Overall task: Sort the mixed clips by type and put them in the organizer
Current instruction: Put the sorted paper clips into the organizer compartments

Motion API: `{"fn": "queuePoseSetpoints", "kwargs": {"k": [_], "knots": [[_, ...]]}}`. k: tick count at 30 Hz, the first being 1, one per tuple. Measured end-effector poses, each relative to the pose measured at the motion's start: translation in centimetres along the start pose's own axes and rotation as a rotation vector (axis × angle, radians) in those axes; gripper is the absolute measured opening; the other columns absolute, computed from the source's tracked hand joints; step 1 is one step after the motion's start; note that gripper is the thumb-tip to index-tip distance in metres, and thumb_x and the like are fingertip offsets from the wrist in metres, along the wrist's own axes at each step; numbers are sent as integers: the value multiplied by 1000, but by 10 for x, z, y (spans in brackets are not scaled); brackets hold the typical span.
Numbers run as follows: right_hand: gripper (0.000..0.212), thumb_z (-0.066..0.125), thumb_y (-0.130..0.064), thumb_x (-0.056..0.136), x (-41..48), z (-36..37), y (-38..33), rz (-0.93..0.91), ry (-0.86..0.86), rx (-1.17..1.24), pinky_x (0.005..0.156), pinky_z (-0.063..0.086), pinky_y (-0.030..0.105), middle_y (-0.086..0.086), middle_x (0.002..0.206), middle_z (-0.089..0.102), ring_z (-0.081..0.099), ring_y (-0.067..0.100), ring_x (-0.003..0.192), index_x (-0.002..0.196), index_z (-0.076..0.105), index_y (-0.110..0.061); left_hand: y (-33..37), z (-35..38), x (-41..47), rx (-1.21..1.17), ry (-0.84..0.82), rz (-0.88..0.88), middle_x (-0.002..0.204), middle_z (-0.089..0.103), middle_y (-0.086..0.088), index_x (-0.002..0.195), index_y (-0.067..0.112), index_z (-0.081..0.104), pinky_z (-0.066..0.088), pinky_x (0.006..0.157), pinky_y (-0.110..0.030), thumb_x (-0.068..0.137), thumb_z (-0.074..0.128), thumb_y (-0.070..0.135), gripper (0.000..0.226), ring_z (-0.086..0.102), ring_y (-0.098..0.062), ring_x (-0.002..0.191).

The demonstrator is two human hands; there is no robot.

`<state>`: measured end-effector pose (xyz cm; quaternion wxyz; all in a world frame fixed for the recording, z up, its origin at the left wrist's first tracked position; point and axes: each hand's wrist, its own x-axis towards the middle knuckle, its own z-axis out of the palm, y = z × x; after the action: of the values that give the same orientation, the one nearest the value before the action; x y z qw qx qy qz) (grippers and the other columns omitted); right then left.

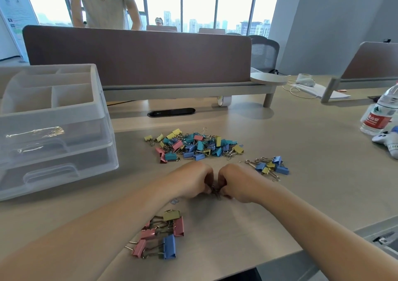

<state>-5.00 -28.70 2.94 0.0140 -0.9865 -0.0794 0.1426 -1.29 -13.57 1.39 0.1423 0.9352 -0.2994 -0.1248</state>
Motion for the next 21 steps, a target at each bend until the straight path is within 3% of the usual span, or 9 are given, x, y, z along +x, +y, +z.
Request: {"fn": "queuePoseSetpoints", "kwargs": {"k": [8, 11, 15, 21], "knots": [[20, 57, -10, 93, 3, 0, -5, 24, -35, -120, 46, 34, 24, 9, 104, 69, 53, 22, 73, 108, 69, -9, 9, 1, 1, 67, 7, -31, 101, 67, -10, 106, 13, 67, 54, 79, -40, 88, 66, 15, 18, 63, -27, 92], [18, 57, -12, 93, 4, 1, -4, 25, -27, -127, 48, 35, 25, 9, 103, 69, 52, 22, 72, 106, 69, -9, 8, 1, 2, 28, 7, -29, 102, 69, -6, 111, 17, 67, 56, 80, -37, 88, 66, 14, 23, 64, -23, 91], [19, 54, -11, 94, 2, 1, -4, 27, 5, -58, 62, 45, 29, 10, 105, 68, 55, 22, 74, 106, 68, -8, 5, 1, 1, -41, 12, -28, 103, 69, 2, 112, 24, 68, 56, 81, -32, 88, 67, 14, 26, 64, -17, 91], [23, 50, -10, 94, -4, -1, -4, 15, 20, -30, 71, 51, 31, 10, 105, 68, 63, 24, 83, 109, 68, -7, 7, 0, 2, -10, 6, -27, 97, 67, -2, 103, 21, 68, 56, 79, -37, 88, 67, 17, 15, 63, -20, 87]]}}
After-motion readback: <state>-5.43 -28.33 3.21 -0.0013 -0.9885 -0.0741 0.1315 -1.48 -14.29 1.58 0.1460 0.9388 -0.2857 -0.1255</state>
